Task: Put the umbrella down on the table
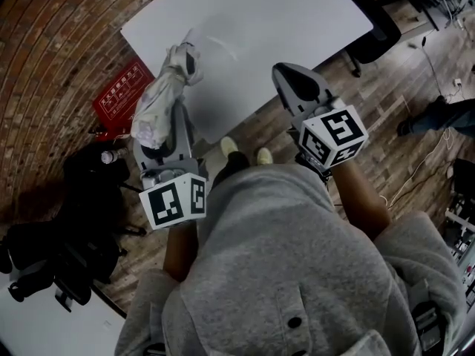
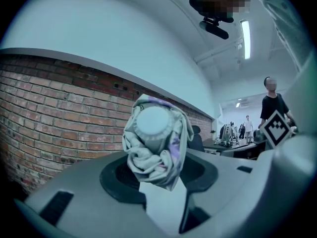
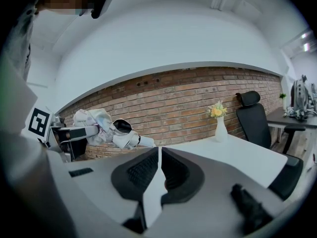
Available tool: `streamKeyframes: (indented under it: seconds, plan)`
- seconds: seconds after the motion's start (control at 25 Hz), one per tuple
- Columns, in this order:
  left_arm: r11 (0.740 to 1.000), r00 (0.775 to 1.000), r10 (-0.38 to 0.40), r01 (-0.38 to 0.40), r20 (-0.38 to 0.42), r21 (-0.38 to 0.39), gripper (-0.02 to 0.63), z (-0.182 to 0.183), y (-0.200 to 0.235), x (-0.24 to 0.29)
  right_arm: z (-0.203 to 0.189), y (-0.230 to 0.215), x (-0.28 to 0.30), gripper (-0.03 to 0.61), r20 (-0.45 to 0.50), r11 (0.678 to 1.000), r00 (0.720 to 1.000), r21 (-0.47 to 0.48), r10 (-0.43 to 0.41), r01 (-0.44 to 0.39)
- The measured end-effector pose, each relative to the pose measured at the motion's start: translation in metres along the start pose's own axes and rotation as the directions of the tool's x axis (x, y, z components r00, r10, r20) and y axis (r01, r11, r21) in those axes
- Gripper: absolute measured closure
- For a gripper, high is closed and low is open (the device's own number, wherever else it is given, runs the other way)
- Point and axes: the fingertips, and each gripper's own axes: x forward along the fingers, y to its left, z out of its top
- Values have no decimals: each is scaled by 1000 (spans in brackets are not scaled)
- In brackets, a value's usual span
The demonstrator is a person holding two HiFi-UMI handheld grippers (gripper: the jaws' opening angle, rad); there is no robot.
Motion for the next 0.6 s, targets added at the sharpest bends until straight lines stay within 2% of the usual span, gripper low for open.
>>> streamKeyframes:
  seconds: [0.6]
  plan:
    - [999,999,-30,29,-27,-17,414,-12,27,17,-4,13,27,546,-29,1000,999,-10,-16,16]
